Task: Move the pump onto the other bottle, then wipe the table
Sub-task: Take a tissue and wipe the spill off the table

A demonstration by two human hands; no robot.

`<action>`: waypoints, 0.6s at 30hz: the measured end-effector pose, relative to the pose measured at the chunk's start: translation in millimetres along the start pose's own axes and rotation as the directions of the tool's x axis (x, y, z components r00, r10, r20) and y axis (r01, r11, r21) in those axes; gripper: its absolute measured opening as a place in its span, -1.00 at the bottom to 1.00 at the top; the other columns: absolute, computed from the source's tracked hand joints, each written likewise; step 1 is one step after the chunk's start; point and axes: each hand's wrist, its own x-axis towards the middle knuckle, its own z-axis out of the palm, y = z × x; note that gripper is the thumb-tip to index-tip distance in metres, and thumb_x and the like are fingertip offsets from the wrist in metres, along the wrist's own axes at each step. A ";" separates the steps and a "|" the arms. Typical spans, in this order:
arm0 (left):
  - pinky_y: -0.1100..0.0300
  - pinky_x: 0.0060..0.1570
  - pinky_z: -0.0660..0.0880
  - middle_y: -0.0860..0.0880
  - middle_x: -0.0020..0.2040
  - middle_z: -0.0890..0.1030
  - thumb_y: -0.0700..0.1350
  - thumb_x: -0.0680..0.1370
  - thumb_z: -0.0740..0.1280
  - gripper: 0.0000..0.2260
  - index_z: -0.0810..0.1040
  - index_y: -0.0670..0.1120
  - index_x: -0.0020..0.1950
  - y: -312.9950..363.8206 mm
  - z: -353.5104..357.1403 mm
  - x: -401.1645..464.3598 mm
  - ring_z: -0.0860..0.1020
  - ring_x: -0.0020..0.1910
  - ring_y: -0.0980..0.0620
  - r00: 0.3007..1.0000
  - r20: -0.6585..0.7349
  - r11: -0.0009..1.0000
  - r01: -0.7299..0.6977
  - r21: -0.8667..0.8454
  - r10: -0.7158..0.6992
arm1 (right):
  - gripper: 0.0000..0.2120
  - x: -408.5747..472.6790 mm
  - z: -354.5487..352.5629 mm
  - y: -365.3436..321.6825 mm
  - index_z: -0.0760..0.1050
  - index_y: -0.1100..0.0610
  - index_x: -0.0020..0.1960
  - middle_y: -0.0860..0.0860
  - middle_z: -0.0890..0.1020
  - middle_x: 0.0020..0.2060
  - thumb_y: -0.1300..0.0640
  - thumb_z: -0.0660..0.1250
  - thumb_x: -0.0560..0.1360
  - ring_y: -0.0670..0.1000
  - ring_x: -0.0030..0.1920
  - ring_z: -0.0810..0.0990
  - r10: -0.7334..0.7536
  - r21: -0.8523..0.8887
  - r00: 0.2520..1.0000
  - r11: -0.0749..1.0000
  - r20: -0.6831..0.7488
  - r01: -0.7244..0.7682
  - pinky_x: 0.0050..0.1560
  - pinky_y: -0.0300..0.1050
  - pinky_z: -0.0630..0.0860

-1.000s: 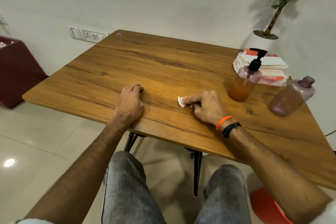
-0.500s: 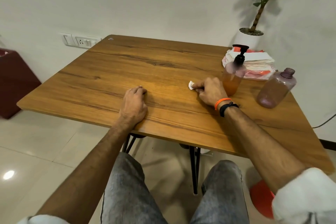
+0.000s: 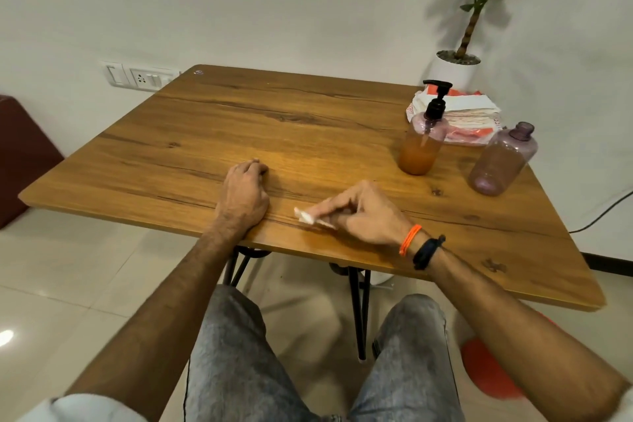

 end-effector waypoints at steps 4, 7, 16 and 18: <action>0.00 0.48 0.20 -0.15 0.45 0.41 -0.17 0.64 0.17 -0.65 0.44 -0.17 0.42 0.9 -0.3 -0.4 0.30 0.45 -0.11 1.000 -0.006 1.000 -0.008 0.001 0.008 | -0.74 34.2 -28.9 21.2 0.69 -0.08 -0.03 -0.13 0.71 -0.05 0.27 0.43 0.45 -0.19 0.02 0.63 0.141 -0.004 0.891 0.987 -0.432 -0.158 0.07 -0.37 0.53; -0.01 0.49 0.19 -0.14 0.46 0.40 -0.16 0.64 0.17 -0.65 0.44 -0.16 0.42 0.6 -0.5 -0.8 0.30 0.46 -0.11 1.000 -0.002 1.000 -0.009 -0.007 0.009 | -0.67 47.3 -32.2 33.9 0.68 0.03 0.06 -0.02 0.71 0.02 0.37 0.34 0.45 -0.07 0.10 0.63 0.130 -0.257 0.881 0.928 -0.455 -0.269 0.12 -0.45 0.44; 0.00 0.47 0.21 -0.14 0.44 0.42 -0.16 0.64 0.17 -0.66 0.45 -0.16 0.41 0.4 0.4 -0.5 0.31 0.45 -0.11 1.000 -0.018 1.000 -0.008 -0.006 0.008 | -0.63 0.9 23.4 0.9 0.66 0.00 0.12 -0.08 0.67 0.11 0.33 0.30 0.44 -0.08 0.19 0.59 -0.051 -0.402 0.980 0.915 -0.193 -0.032 0.35 -0.21 0.41; 0.01 0.47 0.21 -0.15 0.44 0.43 -0.17 0.64 0.17 -0.66 0.45 -0.16 0.41 1.0 0.8 -1.0 0.32 0.44 -0.12 1.000 -0.022 1.000 -0.004 0.001 0.005 | -0.64 -8.2 33.0 -8.5 0.68 -0.01 0.09 -0.12 0.68 0.08 0.33 0.30 0.44 -0.12 0.17 0.60 -0.066 -0.368 0.987 0.930 -0.145 0.008 0.33 -0.27 0.41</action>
